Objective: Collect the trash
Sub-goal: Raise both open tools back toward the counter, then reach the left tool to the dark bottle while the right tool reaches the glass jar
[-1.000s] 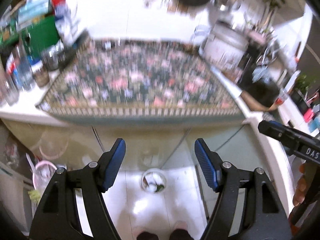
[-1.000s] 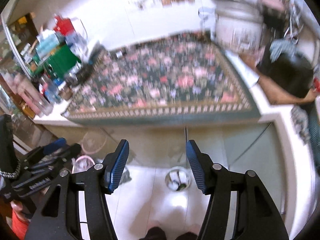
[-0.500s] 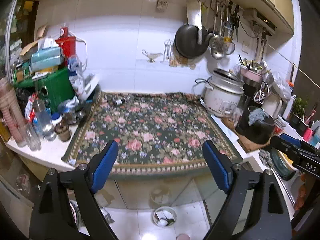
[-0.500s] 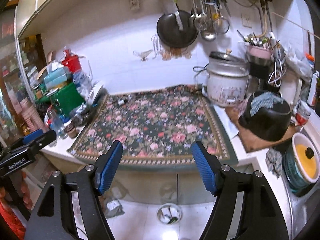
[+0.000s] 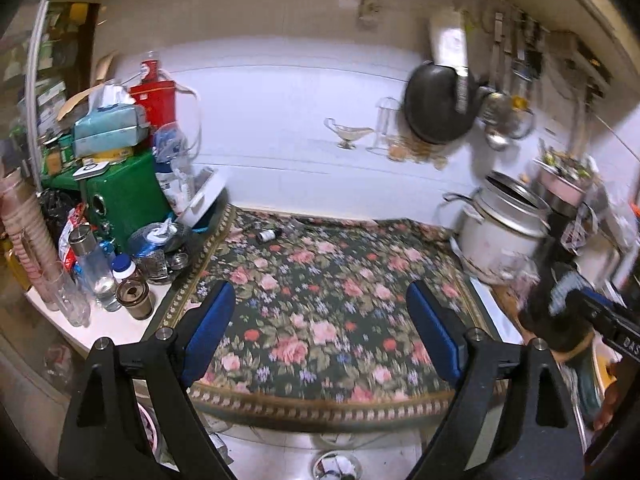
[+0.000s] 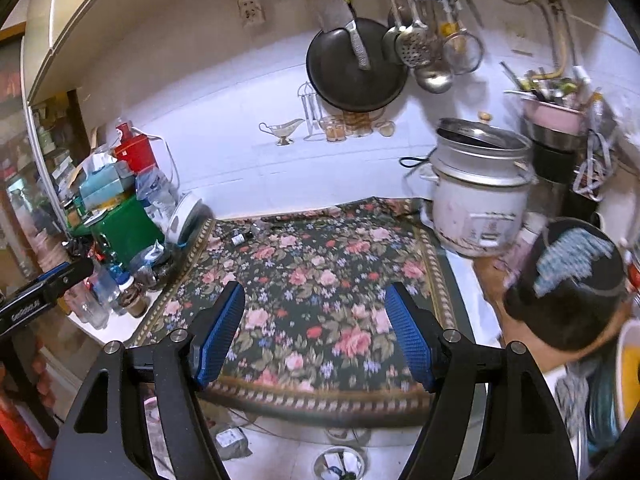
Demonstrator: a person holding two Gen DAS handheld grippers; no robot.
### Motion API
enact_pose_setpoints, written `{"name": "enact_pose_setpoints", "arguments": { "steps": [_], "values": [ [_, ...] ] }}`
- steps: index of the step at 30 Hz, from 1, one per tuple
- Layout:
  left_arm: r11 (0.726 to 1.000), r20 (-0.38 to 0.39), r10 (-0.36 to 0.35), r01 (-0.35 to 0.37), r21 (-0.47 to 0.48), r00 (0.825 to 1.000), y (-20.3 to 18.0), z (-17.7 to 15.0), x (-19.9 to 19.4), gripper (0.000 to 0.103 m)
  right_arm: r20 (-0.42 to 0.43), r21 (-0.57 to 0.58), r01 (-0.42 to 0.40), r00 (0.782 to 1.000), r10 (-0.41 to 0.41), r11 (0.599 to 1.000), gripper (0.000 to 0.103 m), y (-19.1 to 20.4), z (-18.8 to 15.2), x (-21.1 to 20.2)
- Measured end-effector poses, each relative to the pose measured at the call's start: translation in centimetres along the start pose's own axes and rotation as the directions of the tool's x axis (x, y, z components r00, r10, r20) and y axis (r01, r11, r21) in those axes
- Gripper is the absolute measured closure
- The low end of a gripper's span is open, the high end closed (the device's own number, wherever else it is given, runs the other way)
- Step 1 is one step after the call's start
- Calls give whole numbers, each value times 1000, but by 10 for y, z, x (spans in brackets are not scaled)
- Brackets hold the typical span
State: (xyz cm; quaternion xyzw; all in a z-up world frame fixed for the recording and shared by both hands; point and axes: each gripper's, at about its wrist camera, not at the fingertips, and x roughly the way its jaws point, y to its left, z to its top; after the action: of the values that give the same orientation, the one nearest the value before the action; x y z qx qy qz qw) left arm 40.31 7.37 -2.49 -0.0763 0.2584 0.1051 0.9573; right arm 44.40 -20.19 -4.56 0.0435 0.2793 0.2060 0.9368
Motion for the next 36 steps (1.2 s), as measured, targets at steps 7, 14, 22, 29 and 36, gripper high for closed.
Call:
{"name": "enact_pose_setpoints", "arguments": {
  "steps": [7,14,22,29,36],
  "values": [
    [995,-35,89,-91,-47,995,-4,17,51,16,-43,-66,-71,997,68,995,34,-13,27,47],
    [990,-72,124,-128,-60,990,10,32,101,16,-85,-67,-118,990,113,991,34,-6,45,99],
    [995,-101,88,-93,-46,991,49,57,179,16,-104,-45,-103,990,98,994,34,26,69,166],
    [998,-145,32,-39,-43,989,91,92,259,16,-124,-8,-68,990,66,998,34,63,96,254],
    [1000,-201,7,-10,-13,979,134,102,347,16,-211,47,-55,975,63,997,34,101,107,369]
  ]
}}
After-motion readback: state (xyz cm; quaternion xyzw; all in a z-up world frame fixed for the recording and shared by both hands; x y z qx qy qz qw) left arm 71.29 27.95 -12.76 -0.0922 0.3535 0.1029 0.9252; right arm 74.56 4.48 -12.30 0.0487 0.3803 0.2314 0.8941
